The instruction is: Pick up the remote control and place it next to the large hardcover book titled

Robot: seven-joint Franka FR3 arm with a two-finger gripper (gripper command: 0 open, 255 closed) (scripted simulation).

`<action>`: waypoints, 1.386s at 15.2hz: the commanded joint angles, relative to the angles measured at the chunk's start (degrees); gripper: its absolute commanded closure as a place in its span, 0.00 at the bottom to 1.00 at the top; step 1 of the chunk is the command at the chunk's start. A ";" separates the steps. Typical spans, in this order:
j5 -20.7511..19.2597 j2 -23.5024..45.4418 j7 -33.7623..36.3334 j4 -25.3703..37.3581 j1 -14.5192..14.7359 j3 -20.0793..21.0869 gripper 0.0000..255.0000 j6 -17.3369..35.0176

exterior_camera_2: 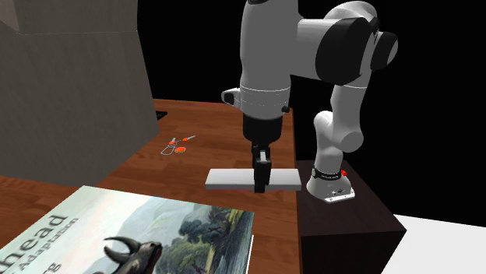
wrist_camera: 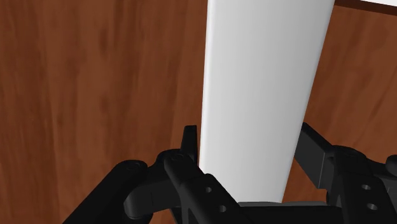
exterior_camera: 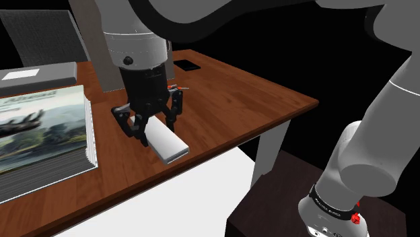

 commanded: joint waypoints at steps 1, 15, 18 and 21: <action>0.01 -0.03 0.00 -0.06 0.00 0.00 1.00 0.06; -0.94 1.53 0.73 8.74 0.11 0.33 0.00 -7.49; -0.95 1.54 0.73 8.75 0.11 0.33 0.00 -7.50; -0.94 1.53 0.73 8.73 0.11 0.33 0.00 -7.48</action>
